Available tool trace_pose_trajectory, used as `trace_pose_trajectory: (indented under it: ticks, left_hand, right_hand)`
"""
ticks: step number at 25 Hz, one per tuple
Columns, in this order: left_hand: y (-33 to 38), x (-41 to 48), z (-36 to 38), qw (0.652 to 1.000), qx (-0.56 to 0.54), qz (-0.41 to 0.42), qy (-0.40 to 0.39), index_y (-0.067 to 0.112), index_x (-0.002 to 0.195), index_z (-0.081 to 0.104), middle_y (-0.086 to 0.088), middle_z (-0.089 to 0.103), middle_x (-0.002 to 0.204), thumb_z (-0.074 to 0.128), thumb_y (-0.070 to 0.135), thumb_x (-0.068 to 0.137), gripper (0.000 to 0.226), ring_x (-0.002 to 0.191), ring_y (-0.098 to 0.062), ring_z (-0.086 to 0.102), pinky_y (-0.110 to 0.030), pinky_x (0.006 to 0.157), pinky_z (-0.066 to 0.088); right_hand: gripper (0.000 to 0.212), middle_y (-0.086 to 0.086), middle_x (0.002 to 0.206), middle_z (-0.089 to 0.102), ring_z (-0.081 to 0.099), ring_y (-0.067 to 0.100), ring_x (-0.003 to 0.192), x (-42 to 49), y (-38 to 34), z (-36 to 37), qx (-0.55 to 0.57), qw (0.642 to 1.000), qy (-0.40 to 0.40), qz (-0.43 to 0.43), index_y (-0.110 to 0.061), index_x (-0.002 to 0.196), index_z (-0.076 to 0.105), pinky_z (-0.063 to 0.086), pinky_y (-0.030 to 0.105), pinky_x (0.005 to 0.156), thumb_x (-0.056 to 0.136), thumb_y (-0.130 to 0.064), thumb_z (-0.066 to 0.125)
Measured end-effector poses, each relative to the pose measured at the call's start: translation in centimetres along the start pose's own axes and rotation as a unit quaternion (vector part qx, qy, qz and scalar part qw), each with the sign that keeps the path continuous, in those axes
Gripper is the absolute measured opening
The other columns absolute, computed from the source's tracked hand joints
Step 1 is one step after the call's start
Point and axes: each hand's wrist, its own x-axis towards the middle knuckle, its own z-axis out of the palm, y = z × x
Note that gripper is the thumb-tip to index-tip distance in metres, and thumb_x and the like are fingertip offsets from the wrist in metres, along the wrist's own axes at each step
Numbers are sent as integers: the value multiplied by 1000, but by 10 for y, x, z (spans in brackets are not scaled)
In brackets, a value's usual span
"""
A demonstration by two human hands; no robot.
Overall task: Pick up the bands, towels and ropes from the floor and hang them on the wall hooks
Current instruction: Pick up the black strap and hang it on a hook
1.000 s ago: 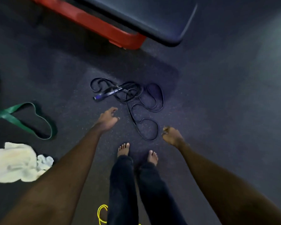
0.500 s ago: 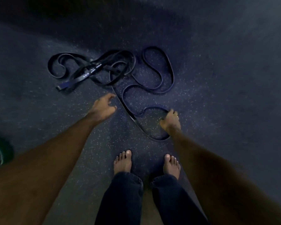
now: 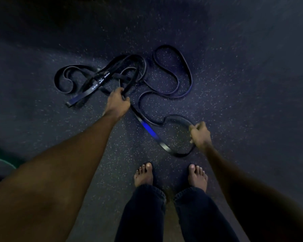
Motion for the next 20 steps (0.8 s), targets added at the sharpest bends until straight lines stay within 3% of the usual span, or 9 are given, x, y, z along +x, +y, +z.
trace_pose_trajectory:
  ticks: [3,5,8,10,12,16,18,20]
  left_hand:
    - [16,25,0,996,66,-48,-32,17,150,29,-11,40,151,59,32,90,68,137,-33,39,-47,115,29]
    - [15,46,9,987,103,-83,-95,25,153,22,-10,34,156,61,42,85,80,142,-34,31,-50,117,22]
    - [11,53,18,979,111,-98,-140,21,138,46,-7,51,142,60,49,81,65,130,-33,45,-47,110,30]
    - [12,44,14,987,127,-62,-72,23,126,59,-5,60,129,55,49,90,44,125,-29,50,-42,108,26]
    - [18,25,-12,995,89,-43,-7,21,120,63,-11,65,122,50,47,95,38,120,-31,54,-41,106,28]
    - [34,-16,-94,997,22,-54,53,16,99,67,-23,68,103,46,47,92,38,102,-40,60,-43,93,47]
    - [60,-46,-149,995,-32,-56,82,9,94,68,-24,69,94,48,42,92,39,94,-40,63,-42,81,50]
    - [99,-82,-204,991,-63,-54,107,7,89,67,-23,69,91,49,42,94,39,91,-38,65,-41,79,50]
  right_hand:
    - [20,8,95,62,56,21,79,-1,-8,-3,-4,999,-26,-32,-19,103,55,53,47,79,98,-38,49]
    - [28,2,84,58,55,20,77,7,-17,0,8,998,-34,-52,-21,93,60,50,43,74,98,-46,47]
    - [44,-1,83,63,60,18,76,16,-27,8,7,998,-5,-60,-23,82,62,54,38,70,95,-61,44]
    - [46,3,85,67,64,23,80,11,-32,6,-28,997,11,-70,-22,76,61,57,47,78,93,-62,45]
    - [46,4,76,63,62,24,73,-5,-40,-3,-36,997,-1,-74,-19,72,57,57,51,80,95,-57,46]
    - [46,4,65,56,56,22,61,-62,-92,-40,-16,997,0,-73,-16,67,55,57,49,72,96,-52,51]
    - [46,6,64,55,55,22,59,-102,-136,-67,1,997,5,-76,-14,67,54,56,48,65,94,-51,53]
    - [46,7,65,54,54,23,59,-150,-190,-101,22,995,8,-98,-13,67,52,55,43,58,95,-49,54]
